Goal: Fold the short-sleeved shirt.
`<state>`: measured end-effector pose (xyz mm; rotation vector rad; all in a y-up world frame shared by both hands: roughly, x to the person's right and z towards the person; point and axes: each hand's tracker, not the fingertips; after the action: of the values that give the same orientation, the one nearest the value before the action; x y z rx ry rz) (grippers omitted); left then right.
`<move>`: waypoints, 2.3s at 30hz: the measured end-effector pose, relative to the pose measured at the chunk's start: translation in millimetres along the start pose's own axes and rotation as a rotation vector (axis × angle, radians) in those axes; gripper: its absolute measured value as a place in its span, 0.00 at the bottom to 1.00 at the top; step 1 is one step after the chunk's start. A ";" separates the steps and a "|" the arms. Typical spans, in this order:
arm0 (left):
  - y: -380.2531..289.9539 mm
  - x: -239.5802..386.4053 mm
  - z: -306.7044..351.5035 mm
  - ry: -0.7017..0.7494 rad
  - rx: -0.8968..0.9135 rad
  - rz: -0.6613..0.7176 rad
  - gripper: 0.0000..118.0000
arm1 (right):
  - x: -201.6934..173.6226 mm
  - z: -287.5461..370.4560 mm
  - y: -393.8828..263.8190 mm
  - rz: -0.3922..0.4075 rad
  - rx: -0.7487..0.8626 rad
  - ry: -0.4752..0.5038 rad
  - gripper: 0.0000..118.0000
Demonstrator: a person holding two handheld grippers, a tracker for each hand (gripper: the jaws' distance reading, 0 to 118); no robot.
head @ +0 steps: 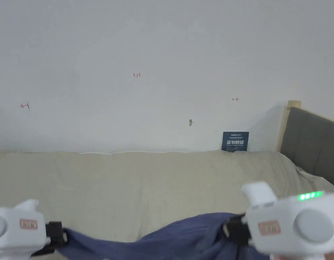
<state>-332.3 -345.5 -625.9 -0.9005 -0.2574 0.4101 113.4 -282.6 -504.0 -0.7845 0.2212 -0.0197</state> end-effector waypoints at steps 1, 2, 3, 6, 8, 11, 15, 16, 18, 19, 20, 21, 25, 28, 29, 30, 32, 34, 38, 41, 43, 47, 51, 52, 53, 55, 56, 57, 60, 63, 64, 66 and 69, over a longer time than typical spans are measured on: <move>-12.0 -11.2 5.6 0.004 -0.003 0.003 0.03 | -10.7 -12.0 -20.6 0.009 -0.045 0.032 0.06; -16.6 -22.5 7.1 -0.011 0.001 0.010 0.03 | -20.7 -19.2 -37.7 0.002 -0.078 0.062 0.06; -18.4 -32.3 11.1 -0.005 -0.001 0.006 0.03 | -33.6 -25.2 -56.6 -0.007 -0.111 0.098 0.06; -27.7 -53.0 37.9 0.005 0.016 -0.046 0.03 | -69.3 -25.4 -94.1 0.043 -0.166 0.170 0.06; -27.4 -61.3 55.5 0.015 0.029 -0.063 0.03 | -91.2 -20.4 -108.8 0.093 -0.168 0.210 0.06; -19.7 -74.8 84.7 0.030 0.103 -0.083 0.03 | -123.3 -11.7 -122.5 0.124 -0.209 0.322 0.06; -7.6 -84.9 103.3 0.118 0.156 -0.058 0.03 | -155.5 -9.5 -126.5 0.128 -0.266 0.436 0.06; -5.2 -86.1 103.5 0.157 0.157 -0.037 0.03 | -160.8 -11.2 -127.0 0.120 -0.278 0.453 0.06; -4.6 -86.7 92.5 0.278 0.104 -0.029 0.03 | -166.9 -22.4 -126.6 0.107 -0.299 0.452 0.06; -5.4 -87.9 82.1 0.307 0.041 -0.017 0.03 | -167.5 -31.6 -127.3 0.103 -0.326 0.425 0.06; -7.8 -89.5 72.1 0.319 -0.006 -0.008 0.03 | -166.1 -41.9 -128.2 0.095 -0.356 0.397 0.07; -11.3 -91.3 61.2 0.327 -0.056 0.007 0.03 | -162.3 -57.0 -129.6 0.082 -0.399 0.386 0.07; -31.1 -99.9 27.3 0.327 -0.144 0.045 0.29 | -138.1 -89.4 -135.2 -0.010 -0.392 0.249 0.26; -44.9 -110.1 16.7 0.337 -0.195 0.087 0.99 | -120.2 -96.5 -134.7 -0.098 -0.407 0.255 0.96; -47.8 -112.4 15.9 0.335 -0.209 0.098 0.99 | -115.1 -95.2 -135.1 -0.126 -0.402 0.256 0.98; -49.7 -114.0 21.5 0.315 -0.195 0.105 0.99 | -109.0 -92.9 -134.7 -0.160 -0.398 0.270 0.96; -51.8 -115.1 27.8 0.328 -0.212 0.115 0.99 | -99.6 -88.4 -129.1 -0.176 -0.393 0.271 0.96; -47.6 -111.9 45.9 0.402 -0.150 0.058 0.99 | -89.4 -78.0 -125.3 -0.183 -0.395 0.262 0.96; -51.3 -92.8 99.7 0.397 0.027 -0.067 0.99 | -71.9 -37.3 -114.2 -0.166 -0.292 0.241 0.95; -70.9 -68.9 154.3 0.312 0.183 -0.089 0.98 | -63.0 11.0 -108.7 -0.159 -0.122 0.231 0.95; -96.1 -48.5 194.3 0.229 0.337 -0.083 0.98 | -60.8 47.9 -109.8 -0.154 0.022 0.232 0.95; -145.2 -15.8 242.7 0.132 0.529 -0.098 0.96 | -62.7 104.9 -128.0 -0.167 0.289 0.221 0.89; -184.5 10.0 262.9 0.137 0.641 -0.143 0.21 | -68.1 138.3 -149.9 -0.237 0.481 0.156 0.01; -191.0 14.5 264.2 0.162 0.647 -0.163 0.06 | -70.2 143.4 -154.8 -0.245 0.495 0.113 0.01; -195.6 16.2 264.6 0.182 0.653 -0.179 0.05 | -69.0 145.0 -156.8 -0.258 0.507 0.084 0.01; -207.8 14.7 266.1 0.150 0.689 -0.188 0.03 | -65.5 152.2 -166.2 -0.267 0.564 0.118 0.01; -212.5 13.7 266.9 0.147 0.701 -0.183 0.02 | -65.9 156.2 -170.1 -0.258 0.582 0.098 0.01; -218.9 15.5 268.2 0.216 0.729 -0.184 0.00 | -64.0 157.9 -172.4 -0.250 0.606 0.045 0.01; -232.2 13.8 273.6 0.272 0.743 -0.204 0.00 | -58.7 166.8 -180.3 -0.279 0.629 0.040 0.01; -236.5 13.7 275.4 0.258 0.715 -0.206 0.00 | -50.5 166.1 -182.1 -0.319 0.637 0.029 0.01; -236.4 14.2 274.6 0.267 0.703 -0.209 0.00 | -48.9 165.7 -181.9 -0.323 0.632 0.026 0.01; -233.3 18.5 274.3 0.274 0.688 -0.206 0.00 | -49.0 162.2 -180.0 -0.322 0.621 0.017 0.01; -207.3 24.2 267.7 0.241 0.587 -0.151 0.00 | -51.0 159.8 -176.8 -0.308 0.608 0.038 0.01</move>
<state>-364.5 -260.8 -298.8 -0.3439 0.0223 0.2132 107.7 -291.2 -260.5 -0.2049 0.1169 -0.3769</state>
